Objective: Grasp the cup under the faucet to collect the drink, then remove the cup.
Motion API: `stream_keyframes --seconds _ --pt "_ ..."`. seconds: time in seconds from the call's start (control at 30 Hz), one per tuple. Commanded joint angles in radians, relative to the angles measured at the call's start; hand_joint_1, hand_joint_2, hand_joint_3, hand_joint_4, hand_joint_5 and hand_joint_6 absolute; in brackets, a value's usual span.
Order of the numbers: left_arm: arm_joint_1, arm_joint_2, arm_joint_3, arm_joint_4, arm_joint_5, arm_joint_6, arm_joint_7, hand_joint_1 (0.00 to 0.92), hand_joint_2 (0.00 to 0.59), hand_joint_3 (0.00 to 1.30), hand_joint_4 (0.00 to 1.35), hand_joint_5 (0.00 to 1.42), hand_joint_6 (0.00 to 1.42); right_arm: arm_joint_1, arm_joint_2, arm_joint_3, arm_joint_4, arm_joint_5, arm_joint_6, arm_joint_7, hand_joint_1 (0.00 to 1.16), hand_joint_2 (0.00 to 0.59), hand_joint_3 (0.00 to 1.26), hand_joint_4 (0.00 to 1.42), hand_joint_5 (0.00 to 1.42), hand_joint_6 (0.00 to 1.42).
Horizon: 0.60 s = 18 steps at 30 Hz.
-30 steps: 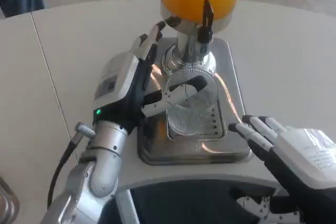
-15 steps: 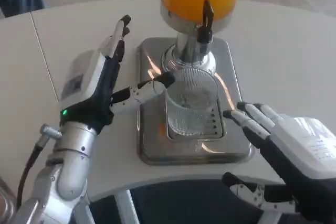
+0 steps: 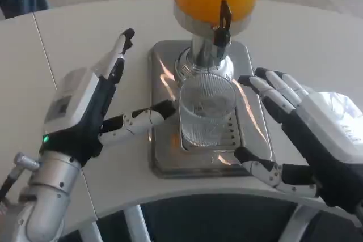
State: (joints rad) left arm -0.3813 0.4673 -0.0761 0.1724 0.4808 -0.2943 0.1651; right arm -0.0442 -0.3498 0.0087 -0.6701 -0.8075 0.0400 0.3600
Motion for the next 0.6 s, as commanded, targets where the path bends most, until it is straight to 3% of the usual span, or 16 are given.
stream_keyframes --seconds 0.03,0.33,0.6 --pt "0.072 0.039 0.022 -0.062 -0.017 -0.046 -0.044 0.082 0.079 0.00 0.00 0.08 0.15 0.012 -0.006 -0.017 0.014 0.030 -0.036 -0.067 0.57 0.402 0.08 0.00 0.00 0.08" --pt "0.207 0.096 0.061 -0.185 -0.020 -0.118 -0.090 0.074 0.093 0.00 0.00 0.07 0.13 0.010 -0.005 -0.034 0.045 0.067 -0.087 -0.168 0.55 0.413 0.06 0.00 0.00 0.06" --pt "0.314 0.154 0.102 -0.281 0.032 -0.192 -0.105 0.076 0.098 0.00 0.00 0.04 0.13 -0.055 0.011 -0.027 0.097 0.081 -0.088 -0.224 0.53 0.407 0.05 0.00 0.00 0.05"
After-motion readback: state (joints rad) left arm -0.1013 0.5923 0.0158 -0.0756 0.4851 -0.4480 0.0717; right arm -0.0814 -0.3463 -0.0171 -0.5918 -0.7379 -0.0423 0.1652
